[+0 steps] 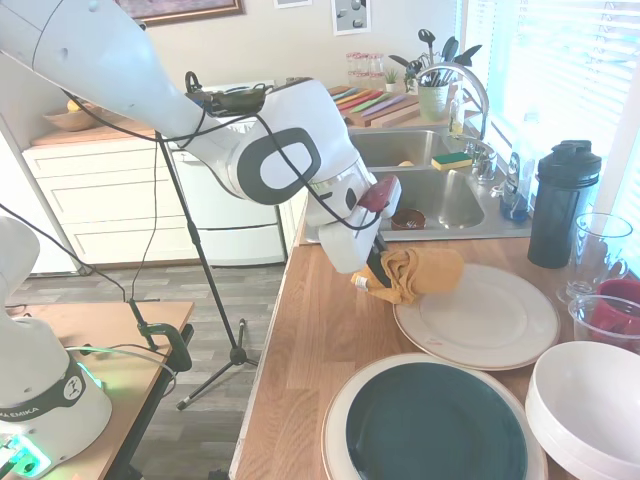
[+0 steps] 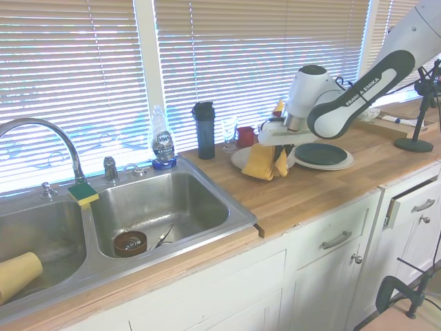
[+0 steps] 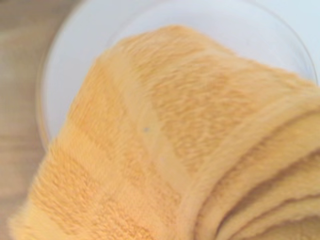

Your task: Wipe the white plate in clockwise motion

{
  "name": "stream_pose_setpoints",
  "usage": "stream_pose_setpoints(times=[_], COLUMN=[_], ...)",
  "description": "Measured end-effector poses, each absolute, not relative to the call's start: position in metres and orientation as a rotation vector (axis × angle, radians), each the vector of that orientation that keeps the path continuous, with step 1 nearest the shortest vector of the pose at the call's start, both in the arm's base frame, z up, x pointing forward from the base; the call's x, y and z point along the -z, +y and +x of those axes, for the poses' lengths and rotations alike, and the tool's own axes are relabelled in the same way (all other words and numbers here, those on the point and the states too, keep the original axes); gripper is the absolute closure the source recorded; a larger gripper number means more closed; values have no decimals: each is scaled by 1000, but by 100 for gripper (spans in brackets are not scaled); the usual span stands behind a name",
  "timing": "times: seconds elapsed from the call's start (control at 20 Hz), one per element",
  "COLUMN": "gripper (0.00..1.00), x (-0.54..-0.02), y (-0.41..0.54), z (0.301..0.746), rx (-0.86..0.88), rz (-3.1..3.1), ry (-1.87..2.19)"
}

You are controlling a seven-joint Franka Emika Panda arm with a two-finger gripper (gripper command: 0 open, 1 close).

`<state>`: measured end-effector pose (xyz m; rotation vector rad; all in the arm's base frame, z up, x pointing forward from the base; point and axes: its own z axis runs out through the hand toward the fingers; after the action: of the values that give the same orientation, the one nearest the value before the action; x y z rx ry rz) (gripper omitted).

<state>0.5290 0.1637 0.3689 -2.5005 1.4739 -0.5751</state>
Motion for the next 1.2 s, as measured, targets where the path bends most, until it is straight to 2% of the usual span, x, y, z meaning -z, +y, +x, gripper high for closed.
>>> stream_pose_setpoints(times=[0.4,1.2], gripper=[100,100], x=[-390,-375], y=[162,133], z=[510,414], rx=[595,435], rz=[-2486,-2532], ry=[1472,1502])
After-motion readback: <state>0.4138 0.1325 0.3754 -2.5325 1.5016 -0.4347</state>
